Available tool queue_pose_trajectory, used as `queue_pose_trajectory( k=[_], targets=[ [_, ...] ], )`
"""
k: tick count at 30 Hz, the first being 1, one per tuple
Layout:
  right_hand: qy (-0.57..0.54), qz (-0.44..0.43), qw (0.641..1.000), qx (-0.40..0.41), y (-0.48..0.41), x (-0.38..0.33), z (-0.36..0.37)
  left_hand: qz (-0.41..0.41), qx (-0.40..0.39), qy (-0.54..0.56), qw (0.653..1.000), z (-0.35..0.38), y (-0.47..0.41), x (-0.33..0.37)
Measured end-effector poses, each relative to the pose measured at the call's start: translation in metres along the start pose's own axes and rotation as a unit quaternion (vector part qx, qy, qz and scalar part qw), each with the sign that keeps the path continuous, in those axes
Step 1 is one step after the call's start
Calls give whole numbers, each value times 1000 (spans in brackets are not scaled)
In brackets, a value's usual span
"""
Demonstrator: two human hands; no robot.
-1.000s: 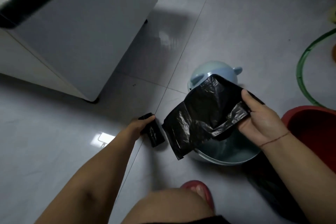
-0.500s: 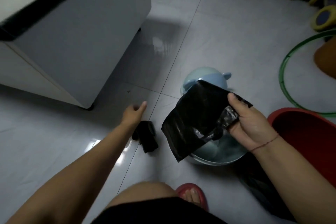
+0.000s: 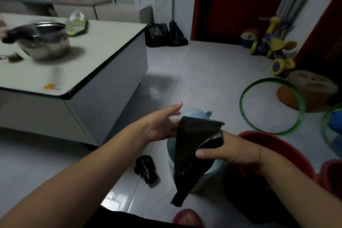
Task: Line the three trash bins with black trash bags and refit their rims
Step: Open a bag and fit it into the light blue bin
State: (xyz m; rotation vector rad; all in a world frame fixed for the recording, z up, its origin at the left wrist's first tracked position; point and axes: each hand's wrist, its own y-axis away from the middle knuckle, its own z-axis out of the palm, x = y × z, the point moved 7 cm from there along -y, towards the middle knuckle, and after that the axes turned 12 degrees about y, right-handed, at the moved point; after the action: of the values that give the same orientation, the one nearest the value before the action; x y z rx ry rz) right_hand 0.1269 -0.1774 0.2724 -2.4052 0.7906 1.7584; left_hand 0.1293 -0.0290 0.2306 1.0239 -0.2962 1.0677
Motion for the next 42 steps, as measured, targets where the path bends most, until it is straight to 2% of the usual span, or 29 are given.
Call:
queue_pose_trajectory(
  k=[3,5,7,10,15,20,24,28,34,36,38,39,40,42],
  targets=[
    [67,19,998,12,11,17,3,84,53,75,992,7,4,3],
    [51,20,997,45,16,23,-4,95,69,118,986,14,9,4],
    [-59,13,995,85,22,20,-15,121,61,134,982,26,14,10],
    [-237,-22,962,134,27,-2,-41,207,48,77,974,49,27,28],
    [-299,-56,914,267,20,-58,-106,281,-9,9,960,92,41,66],
    [-258,-131,888,359,19,-121,-147,301,-44,3,953,123,60,106],
    [-238,-184,892,336,17,-142,-153,275,-82,12,958,146,78,123],
    [-253,-192,890,327,10,-141,-154,258,-33,73,963,146,79,139],
    [-219,-143,899,352,0,-107,-146,297,-15,20,955,129,69,125],
    [-142,-96,899,403,1,-80,-139,299,13,15,954,111,55,104],
    [-33,-38,869,492,8,-49,-130,295,48,16,954,92,37,78],
    [-14,-24,853,521,11,-36,-121,291,59,21,955,85,30,64],
    [-20,-28,850,526,12,-25,-108,286,67,27,955,80,22,50],
    [-33,-39,872,488,2,-6,-81,273,76,43,958,75,9,23]
  ],
)
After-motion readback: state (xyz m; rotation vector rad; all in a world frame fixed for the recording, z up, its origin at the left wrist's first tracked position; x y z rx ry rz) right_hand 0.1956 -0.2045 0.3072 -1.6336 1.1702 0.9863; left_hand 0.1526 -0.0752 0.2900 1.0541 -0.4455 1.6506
